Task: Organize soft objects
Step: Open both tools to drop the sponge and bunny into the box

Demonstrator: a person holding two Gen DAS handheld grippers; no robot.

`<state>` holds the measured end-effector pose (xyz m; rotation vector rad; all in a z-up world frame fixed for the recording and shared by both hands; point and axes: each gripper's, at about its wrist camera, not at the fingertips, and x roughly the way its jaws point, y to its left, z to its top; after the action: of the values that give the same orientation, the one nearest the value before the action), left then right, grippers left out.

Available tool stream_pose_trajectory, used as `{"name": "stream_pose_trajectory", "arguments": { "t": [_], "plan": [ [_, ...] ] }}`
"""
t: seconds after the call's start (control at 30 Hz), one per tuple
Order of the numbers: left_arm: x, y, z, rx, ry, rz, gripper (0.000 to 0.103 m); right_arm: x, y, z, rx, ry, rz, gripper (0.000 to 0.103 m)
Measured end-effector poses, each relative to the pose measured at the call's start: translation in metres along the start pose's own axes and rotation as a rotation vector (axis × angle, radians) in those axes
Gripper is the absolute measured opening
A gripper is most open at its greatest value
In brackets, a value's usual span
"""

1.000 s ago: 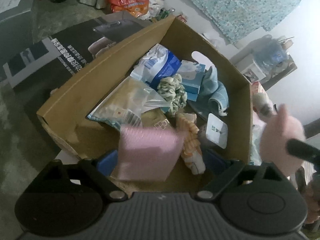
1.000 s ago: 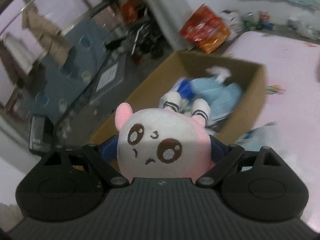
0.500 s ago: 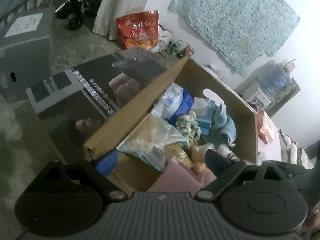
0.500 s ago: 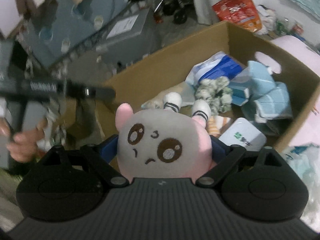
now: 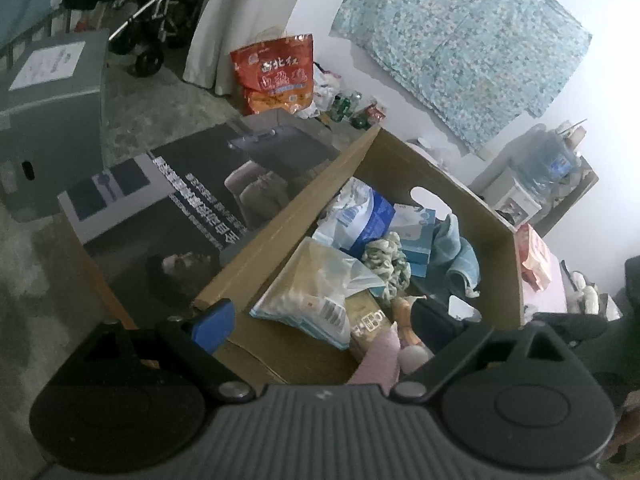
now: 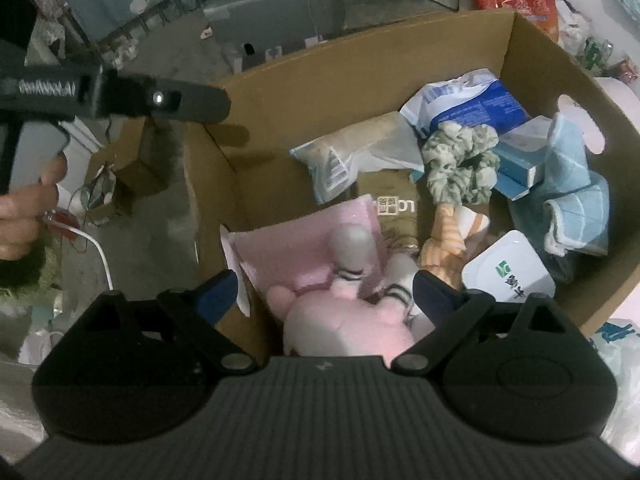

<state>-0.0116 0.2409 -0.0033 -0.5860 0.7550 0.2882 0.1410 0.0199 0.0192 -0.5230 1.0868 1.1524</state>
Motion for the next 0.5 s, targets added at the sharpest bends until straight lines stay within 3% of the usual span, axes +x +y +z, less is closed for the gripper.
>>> {"name": "stream_pose_trajectory", "arguments": {
  "t": [0.23,0.5],
  "plan": [
    [-0.014,-0.010,-0.007,0.088,-0.076,0.020,0.100,-0.039,-0.014,-0.013,0.120,-0.188,0.025,0.095],
    [-0.036,-0.030,-0.026,0.248,-0.189,0.029,0.103,-0.086,0.003,-0.077,0.275,-0.525,-0.113,0.102]
  ]
}}
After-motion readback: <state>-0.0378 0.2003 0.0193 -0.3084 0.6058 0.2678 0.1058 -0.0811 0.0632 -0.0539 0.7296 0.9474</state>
